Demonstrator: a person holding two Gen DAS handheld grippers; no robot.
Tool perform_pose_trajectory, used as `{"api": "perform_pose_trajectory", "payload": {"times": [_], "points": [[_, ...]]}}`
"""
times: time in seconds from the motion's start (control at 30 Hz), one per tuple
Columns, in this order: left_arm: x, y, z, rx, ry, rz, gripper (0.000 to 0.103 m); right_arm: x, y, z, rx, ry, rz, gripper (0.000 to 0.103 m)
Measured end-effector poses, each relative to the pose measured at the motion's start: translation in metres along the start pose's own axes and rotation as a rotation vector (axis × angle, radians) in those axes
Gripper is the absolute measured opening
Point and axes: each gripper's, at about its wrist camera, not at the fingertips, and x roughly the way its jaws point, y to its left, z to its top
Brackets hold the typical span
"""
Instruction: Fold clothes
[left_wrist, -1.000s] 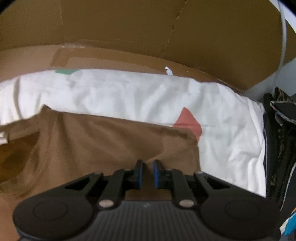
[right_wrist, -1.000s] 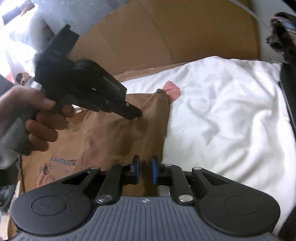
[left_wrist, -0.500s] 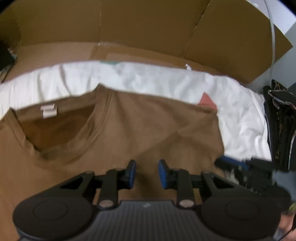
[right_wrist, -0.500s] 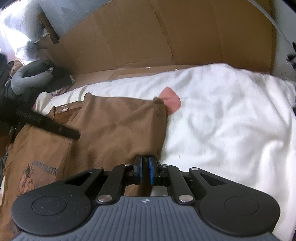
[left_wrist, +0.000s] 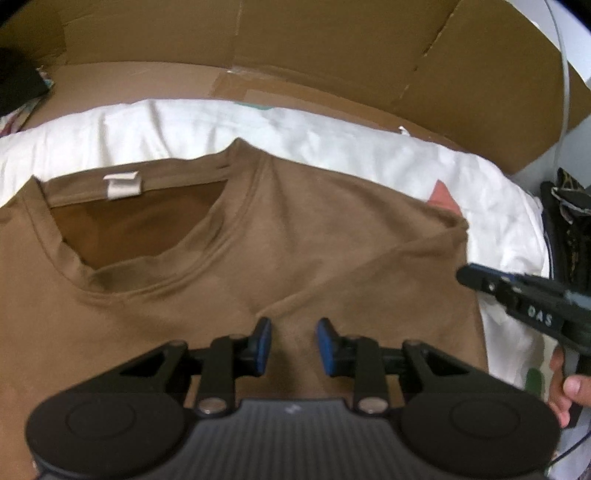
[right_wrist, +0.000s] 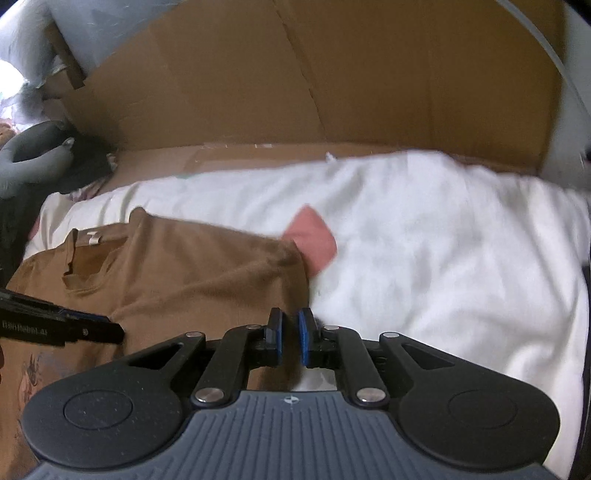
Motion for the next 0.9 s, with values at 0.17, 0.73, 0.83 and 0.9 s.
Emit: {"api": "perform_pose_trajectory", "payload": {"times": [0.17, 0.73, 0.83, 0.9], "points": [[-0.017, 0.015, -0.007, -0.019, -0.004, -0.011, 0.040, -0.016, 0.015, -0.012, -0.039, 0.014, -0.014, 0.009], [-0.113, 0.077, -0.036, -0.125, -0.102, 0.065, 0.081, -0.105, 0.072, -0.045, -0.148, 0.081, -0.084, 0.032], [-0.129, 0.090, -0.046, -0.146, -0.097, 0.067, 0.084, -0.127, 0.085, -0.044, -0.170, 0.067, -0.101, 0.050], [-0.139, 0.101, -0.055, -0.174, -0.102, 0.076, 0.085, -0.137, 0.091, -0.042, -0.164, 0.067, -0.115, 0.051]]}}
